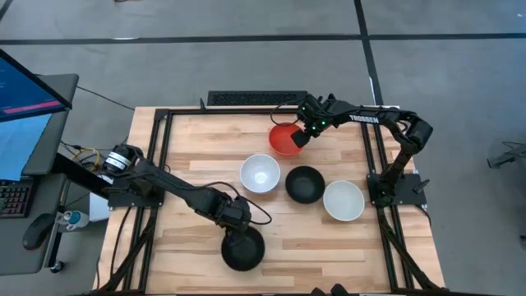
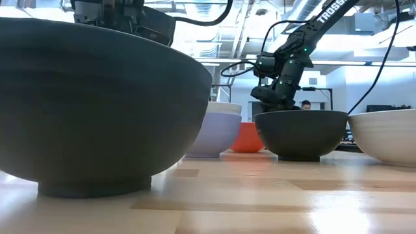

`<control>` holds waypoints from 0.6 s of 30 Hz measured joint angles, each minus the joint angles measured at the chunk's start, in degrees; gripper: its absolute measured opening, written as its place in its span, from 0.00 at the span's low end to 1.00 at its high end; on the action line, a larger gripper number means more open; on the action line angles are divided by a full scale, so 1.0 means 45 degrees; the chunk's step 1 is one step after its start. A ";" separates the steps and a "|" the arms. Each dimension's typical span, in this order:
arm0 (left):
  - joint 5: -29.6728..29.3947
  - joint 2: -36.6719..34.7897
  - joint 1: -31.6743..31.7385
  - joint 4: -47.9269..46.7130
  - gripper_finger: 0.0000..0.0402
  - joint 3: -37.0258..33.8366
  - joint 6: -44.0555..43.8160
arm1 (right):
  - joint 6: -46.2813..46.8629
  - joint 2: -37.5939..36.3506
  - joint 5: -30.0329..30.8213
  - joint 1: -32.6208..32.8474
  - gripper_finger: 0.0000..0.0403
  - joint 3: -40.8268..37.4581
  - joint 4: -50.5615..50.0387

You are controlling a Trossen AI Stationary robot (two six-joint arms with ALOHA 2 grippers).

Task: Nest bowls inside each other
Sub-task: Stack the bottom black bowl on top of the stacked white bowl

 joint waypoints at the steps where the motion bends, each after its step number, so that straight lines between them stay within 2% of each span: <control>1: -0.0005 0.0000 -0.0003 0.0014 0.33 0.0000 -0.0005 | -0.0001 0.0000 0.0000 0.0000 0.60 0.0000 0.0005; 11: -0.0159 0.0438 -0.0100 0.0485 0.12 0.0023 0.0115 | -0.0030 0.0000 0.0000 0.0000 0.60 0.0000 0.0005; 18: 0.0024 0.0965 -0.0144 0.0996 0.02 0.0031 0.0304 | -0.0116 0.0000 0.0000 0.0000 0.60 0.0000 -0.0117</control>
